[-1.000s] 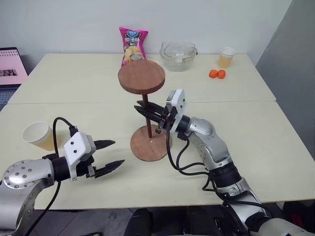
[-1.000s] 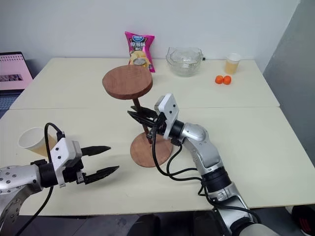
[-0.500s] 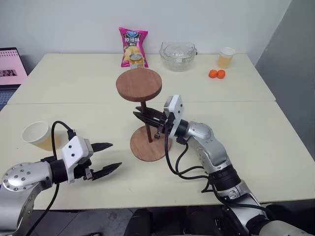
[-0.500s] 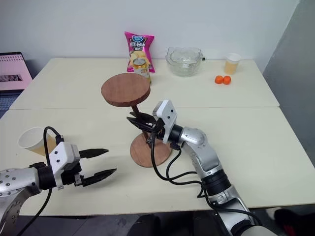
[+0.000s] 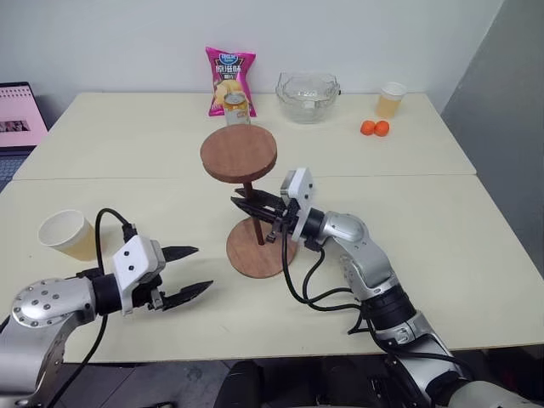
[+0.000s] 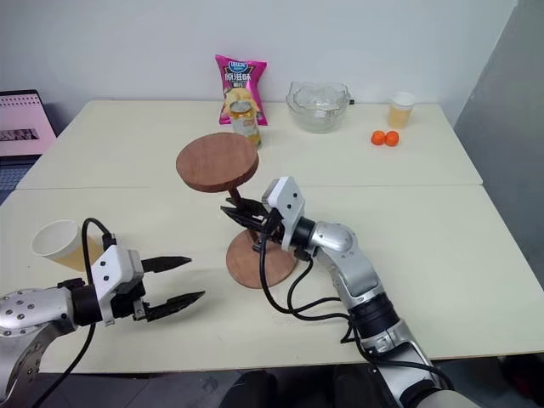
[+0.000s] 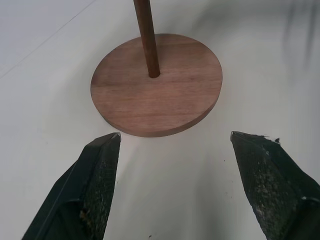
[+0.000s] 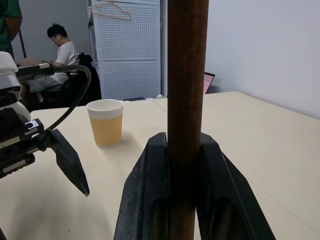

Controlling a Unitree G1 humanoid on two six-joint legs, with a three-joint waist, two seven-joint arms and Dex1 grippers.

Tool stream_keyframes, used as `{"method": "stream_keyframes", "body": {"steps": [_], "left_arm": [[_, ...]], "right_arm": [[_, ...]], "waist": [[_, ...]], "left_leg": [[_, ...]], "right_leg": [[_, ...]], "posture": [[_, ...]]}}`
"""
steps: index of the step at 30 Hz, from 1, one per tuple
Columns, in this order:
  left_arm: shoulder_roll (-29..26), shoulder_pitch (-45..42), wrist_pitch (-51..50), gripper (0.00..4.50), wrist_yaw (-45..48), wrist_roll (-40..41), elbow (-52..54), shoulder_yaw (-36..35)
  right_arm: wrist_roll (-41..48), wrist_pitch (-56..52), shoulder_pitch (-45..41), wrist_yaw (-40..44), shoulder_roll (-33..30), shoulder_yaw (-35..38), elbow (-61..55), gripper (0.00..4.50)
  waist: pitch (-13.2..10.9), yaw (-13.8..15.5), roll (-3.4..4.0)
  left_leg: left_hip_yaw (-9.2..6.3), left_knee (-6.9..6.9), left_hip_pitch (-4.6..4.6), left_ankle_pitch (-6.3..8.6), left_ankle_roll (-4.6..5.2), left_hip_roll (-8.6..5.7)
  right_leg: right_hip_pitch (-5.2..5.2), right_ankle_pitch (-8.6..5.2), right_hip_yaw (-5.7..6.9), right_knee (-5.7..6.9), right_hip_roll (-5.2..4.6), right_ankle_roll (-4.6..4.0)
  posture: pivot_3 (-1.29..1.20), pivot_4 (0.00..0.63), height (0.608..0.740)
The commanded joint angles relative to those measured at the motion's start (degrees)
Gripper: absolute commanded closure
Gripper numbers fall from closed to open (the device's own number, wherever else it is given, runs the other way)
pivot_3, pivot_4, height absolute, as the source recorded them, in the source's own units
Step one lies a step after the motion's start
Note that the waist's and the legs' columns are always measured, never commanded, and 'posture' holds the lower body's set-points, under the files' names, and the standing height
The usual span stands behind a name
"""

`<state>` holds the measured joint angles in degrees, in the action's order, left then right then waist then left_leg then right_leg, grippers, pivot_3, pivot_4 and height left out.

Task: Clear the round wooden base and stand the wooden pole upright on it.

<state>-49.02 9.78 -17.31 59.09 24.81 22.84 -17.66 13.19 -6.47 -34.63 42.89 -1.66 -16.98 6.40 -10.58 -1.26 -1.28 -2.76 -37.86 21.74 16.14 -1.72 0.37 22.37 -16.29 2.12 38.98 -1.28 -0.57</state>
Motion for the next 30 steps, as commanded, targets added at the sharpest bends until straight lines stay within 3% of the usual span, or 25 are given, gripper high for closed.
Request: {"method": "stream_keyframes", "body": {"steps": [1, 18, 30], "left_arm": [[1.1, -3.0, -2.7, 0.84, -1.6, 5.0, 3.5, -1.0], [-1.2, -6.5, -8.7, 0.84, -3.1, 8.8, 7.3, -1.8], [-2.0, -8.1, -10.7, 0.84, -4.9, 8.5, 8.3, -0.6]], "right_arm": [[-1.0, -0.1, 1.9, 1.0, -0.9, -1.1, 0.4, 4.24], [-4.2, -5.7, 2.8, 0.4, -3.1, -3.5, 4.3, 4.24], [-0.8, -9.5, 3.1, 1.4, -3.3, -2.7, 0.9, 4.24]], "waist": [[0.0, 0.1, -0.04], [0.3, 0.3, -0.10], [0.7, 0.3, -0.04]], "left_leg": [[0.00, 0.00, 0.00, 0.00, 0.00, 0.00], [0.03, 0.03, -0.22, 0.00, 0.00, -0.01], [0.05, 0.08, -0.42, 0.01, -0.01, -0.02]], "right_leg": [[-0.01, 0.00, 0.00, 0.00, 0.00, 0.00], [-0.18, 0.00, -0.04, -0.02, 0.00, 0.00], [-0.34, -0.03, -0.08, -0.02, 0.00, -0.02]], "posture": [[0.00, 0.150, 0.740], [0.00, 0.150, 0.740], [0.00, 0.150, 0.740]]}}
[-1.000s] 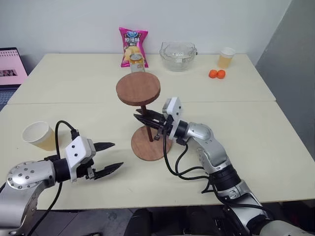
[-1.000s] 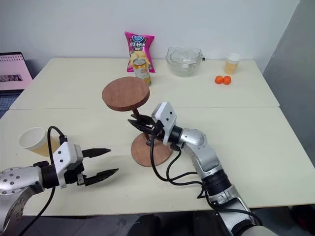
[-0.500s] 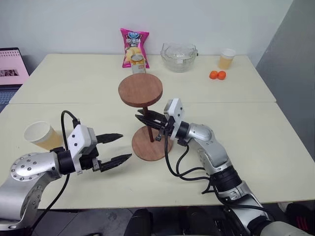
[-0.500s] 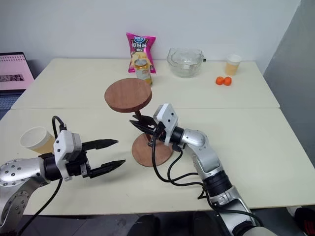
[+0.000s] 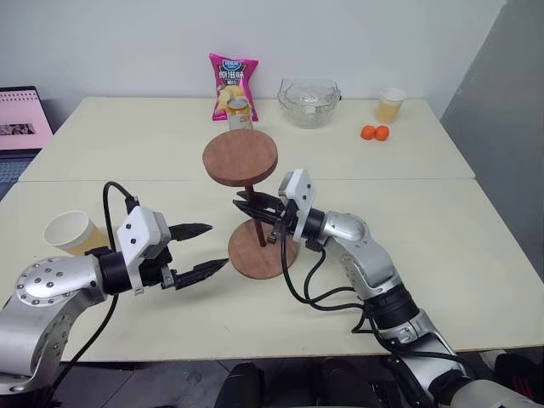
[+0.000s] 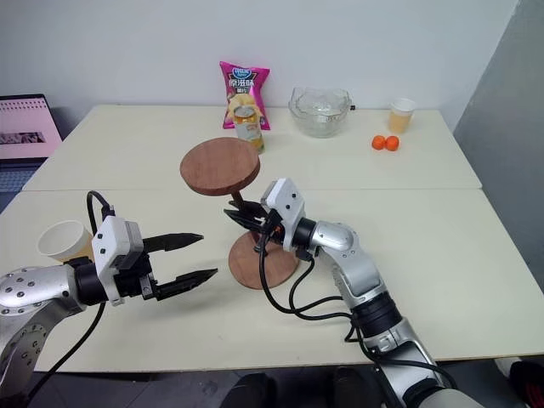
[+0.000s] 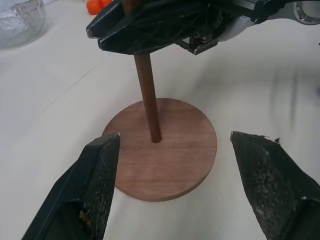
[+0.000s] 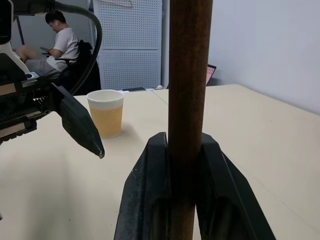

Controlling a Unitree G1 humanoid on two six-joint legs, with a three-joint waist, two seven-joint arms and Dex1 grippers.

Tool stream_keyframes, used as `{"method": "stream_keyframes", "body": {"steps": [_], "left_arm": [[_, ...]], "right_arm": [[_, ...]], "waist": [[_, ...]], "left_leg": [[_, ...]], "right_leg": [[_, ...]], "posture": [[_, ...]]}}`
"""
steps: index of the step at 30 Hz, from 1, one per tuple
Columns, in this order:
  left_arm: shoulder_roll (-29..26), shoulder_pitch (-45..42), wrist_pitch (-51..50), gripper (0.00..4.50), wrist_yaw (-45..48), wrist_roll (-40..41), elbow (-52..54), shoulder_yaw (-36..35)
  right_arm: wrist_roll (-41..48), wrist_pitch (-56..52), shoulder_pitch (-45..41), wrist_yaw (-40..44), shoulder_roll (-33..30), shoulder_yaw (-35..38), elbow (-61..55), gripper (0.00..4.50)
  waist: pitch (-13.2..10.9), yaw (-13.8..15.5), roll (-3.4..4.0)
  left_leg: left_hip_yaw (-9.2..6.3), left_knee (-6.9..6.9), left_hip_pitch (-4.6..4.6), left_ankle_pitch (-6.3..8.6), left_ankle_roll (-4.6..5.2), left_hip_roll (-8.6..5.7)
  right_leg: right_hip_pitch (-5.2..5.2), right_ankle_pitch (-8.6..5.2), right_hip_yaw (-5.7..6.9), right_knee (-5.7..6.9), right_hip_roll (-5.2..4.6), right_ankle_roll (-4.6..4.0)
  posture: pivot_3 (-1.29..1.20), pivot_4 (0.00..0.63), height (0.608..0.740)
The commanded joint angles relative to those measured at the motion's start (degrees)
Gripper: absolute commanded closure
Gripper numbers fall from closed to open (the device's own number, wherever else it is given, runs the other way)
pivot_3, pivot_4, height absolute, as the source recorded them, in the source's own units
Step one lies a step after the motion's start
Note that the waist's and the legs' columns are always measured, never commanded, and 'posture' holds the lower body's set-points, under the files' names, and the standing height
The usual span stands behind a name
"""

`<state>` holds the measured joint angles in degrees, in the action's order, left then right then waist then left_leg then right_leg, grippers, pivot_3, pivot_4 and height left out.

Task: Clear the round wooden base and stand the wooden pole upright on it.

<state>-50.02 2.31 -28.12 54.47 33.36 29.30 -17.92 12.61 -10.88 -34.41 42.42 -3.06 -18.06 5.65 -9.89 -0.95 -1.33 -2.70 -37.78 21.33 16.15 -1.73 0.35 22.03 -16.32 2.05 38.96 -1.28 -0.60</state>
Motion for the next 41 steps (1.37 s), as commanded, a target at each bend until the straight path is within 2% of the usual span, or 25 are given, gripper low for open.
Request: {"method": "stream_keyframes", "body": {"steps": [1, 4, 5, 8, 15, 19, 22, 23, 30, 35, 41], "left_arm": [[-1.0, -0.7, 0.0, 0.84, -0.3, -0.1, 1.9, -0.3], [-1.4, -0.9, 0.0, 0.84, 0.0, -0.3, 1.9, 0.0], [-1.5, -1.0, 0.0, 0.84, 0.1, -0.4, 1.9, 0.2], [-1.6, -1.2, 0.0, 0.84, 0.0, -0.4, 2.0, 0.4], [-1.4, -1.3, 1.0, 0.84, 0.0, -1.2, 1.3, 0.5], [-1.3, -1.9, -0.1, 0.84, -1.1, -1.1, 1.1, 0.3], [-2.2, -2.0, -2.7, 0.84, -2.1, -0.4, 0.9, -1.1], [-2.3, -2.0, -3.2, 0.84, -2.3, -0.3, 1.0, -1.3], [-6.6, 2.7, -2.9, 0.84, -3.3, -6.6, 0.7, -5.3], [-7.8, 7.5, -1.8, 0.84, -0.4, -8.7, -2.0, -11.4], [-8.0, 7.7, 0.6, 0.84, 1.9, -9.3, -5.2, -12.1]], "right_arm": [[0.0, -5.3, 2.9, 2.2, -2.0, -1.7, 1.1, 4.24], [0.3, -5.3, 2.7, 1.3, -1.6, -0.9, 0.6, 4.24], [0.7, -5.5, 2.5, 1.0, -1.3, -0.5, 0.4, 3.89], [1.5, -6.2, 2.2, 1.3, -1.2, -0.1, -0.6, 3.31], [1.4, -7.2, 2.4, 2.7, -1.9, -0.3, -2.6, 1.51], [1.1, -7.4, 2.6, 4.3, -4.2, -0.2, -3.8, 0.52], [1.1, -7.0, 2.8, 5.9, -7.1, 0.6, -5.6, 0.03], [1.2, -6.9, 2.9, 6.2, -7.6, 0.6, -6.0, 0.03], [3.8, -8.8, 4.7, 12.7, -21.4, 5.6, -12.9, 0.03], [10.2, -11.6, 7.5, 23.7, -36.3, 12.8, -19.6, 0.03], [13.4, -11.8, 10.0, 26.8, -43.1, 17.6, -21.1, 0.03]], "waist": [[0.0, 0.0, 0.00], [0.0, 0.0, 0.01], [0.0, 0.0, 0.01], [0.0, 0.0, -0.03], [-0.2, -0.2, 0.02], [-0.2, -0.5, 0.02], [-0.2, -0.4, 0.01], [-0.2, -0.4, 0.01], [-0.4, -0.4, 0.09], [-0.7, -0.3, 0.18], [-0.7, -0.2, 0.16]], "left_leg": [[0.00, 0.00, 0.00, 0.00, 0.00, 0.00], [0.00, 0.01, 0.01, 0.01, -0.01, 0.00], [0.00, 0.02, 0.01, 0.01, -0.02, 0.00], [-0.01, 0.02, 0.01, 0.01, -0.02, 0.01], [-0.03, -0.01, 0.35, 0.01, -0.02, 0.04], [-0.03, -0.02, 0.35, 0.01, -0.02, 0.04], [-0.04, -0.03, 0.36, 0.01, -0.02, 0.04], [-0.03, -0.04, 0.36, 0.01, -0.02, 0.04], [-0.04, -0.03, 0.38, 0.01, -0.02, 0.02], [-0.04, -0.01, 0.39, 0.01, -0.01, 0.05], [-0.04, -0.01, 0.37, 0.02, -0.01, 0.10]], "right_leg": [[0.00, 0.00, 0.00, 0.00, 0.00, 0.00], [0.01, -0.01, 0.00, -0.02, 0.00, -0.01], [0.01, -0.01, 0.00, -0.02, 0.00, -0.02], [0.01, -0.01, 0.00, -0.02, 0.00, -0.02], [0.33, 0.00, 0.03, 0.01, 0.04, -0.03], [0.32, -0.01, 0.04, 0.01, 0.04, -0.02], [0.32, -0.01, 0.05, 0.00, 0.04, -0.02], [0.31, -0.01, 0.05, -0.01, 0.04, -0.02], [0.31, -0.01, 0.06, -0.04, 0.03, -0.01], [0.32, -0.02, 0.08, -0.06, 0.05, -0.01], [0.30, -0.05, 0.10, -0.08, 0.08, 0.04]], "posture": [[0.00, 0.150, 0.740], [0.00, 0.150, 0.740], [0.00, 0.150, 0.740], [0.00, 0.150, 0.740], [0.00, 0.150, 0.740], [0.00, 0.150, 0.740], [0.00, 0.150, 0.740], [0.00, 0.150, 0.740], [0.00, 0.150, 0.740], [0.00, 0.150, 0.740], [0.00, 0.150, 0.740]]}}
